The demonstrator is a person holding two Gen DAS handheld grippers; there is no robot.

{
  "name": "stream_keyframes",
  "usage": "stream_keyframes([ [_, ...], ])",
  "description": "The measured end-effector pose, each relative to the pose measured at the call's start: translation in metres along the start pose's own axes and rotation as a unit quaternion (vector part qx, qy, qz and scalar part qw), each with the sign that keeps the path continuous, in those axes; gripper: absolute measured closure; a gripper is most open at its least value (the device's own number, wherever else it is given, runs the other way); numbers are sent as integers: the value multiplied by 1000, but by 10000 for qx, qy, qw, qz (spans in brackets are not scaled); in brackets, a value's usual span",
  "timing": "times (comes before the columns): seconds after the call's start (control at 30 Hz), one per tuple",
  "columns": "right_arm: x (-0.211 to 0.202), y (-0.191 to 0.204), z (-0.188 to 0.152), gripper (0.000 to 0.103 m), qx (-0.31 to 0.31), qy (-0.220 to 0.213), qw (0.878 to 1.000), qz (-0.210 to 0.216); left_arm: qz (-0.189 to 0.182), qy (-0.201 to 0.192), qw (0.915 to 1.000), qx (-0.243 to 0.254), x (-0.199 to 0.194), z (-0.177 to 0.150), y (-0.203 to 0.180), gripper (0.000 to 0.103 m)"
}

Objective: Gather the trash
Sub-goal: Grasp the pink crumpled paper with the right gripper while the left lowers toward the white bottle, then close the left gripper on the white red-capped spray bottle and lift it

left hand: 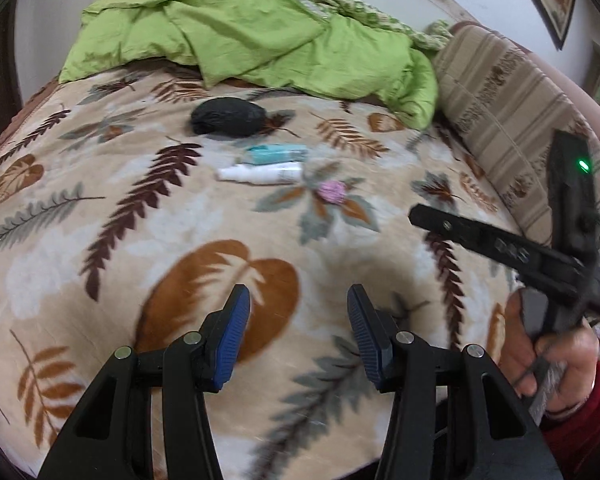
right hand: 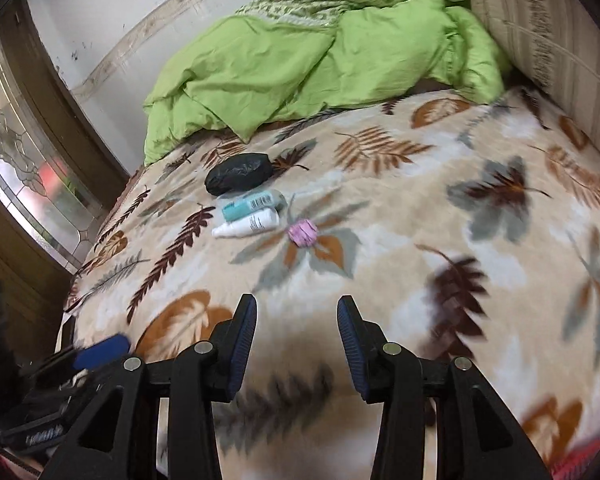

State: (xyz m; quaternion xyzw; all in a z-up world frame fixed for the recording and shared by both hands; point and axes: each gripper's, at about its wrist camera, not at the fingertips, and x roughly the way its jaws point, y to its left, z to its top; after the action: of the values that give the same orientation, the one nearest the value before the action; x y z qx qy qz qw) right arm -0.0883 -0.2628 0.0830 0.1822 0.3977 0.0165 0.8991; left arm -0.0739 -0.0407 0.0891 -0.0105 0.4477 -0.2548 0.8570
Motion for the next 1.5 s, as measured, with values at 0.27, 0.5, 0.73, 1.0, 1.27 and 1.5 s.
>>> stream_keyframes([
  [0.27, 83, -4, 36, 59, 131, 275, 9995, -63, 157, -28, 9998, -95, 22, 28, 33, 50],
  [0.5, 129, -3, 47, 60, 110, 483, 9986, -157, 114, -36, 9999, -84, 44, 67, 45, 43],
  [0.73, 118, -14, 36, 71, 295, 347, 9990, -18, 83, 110, 9997, 222, 89, 106, 32, 31],
  [1.0, 70, -30, 7, 71, 353, 180, 9992, -13, 642, 511, 9893, 1206, 158, 123, 0, 31],
  [1.27, 60, -35, -9, 70, 592, 193, 9978, 211, 501, 799, 9922, 816, 196, 149, 11, 32],
  [1.5, 63, -32, -14, 71, 598, 238, 9975, 304, 261, 885, 9955, 198, 212, 156, 40, 60],
])
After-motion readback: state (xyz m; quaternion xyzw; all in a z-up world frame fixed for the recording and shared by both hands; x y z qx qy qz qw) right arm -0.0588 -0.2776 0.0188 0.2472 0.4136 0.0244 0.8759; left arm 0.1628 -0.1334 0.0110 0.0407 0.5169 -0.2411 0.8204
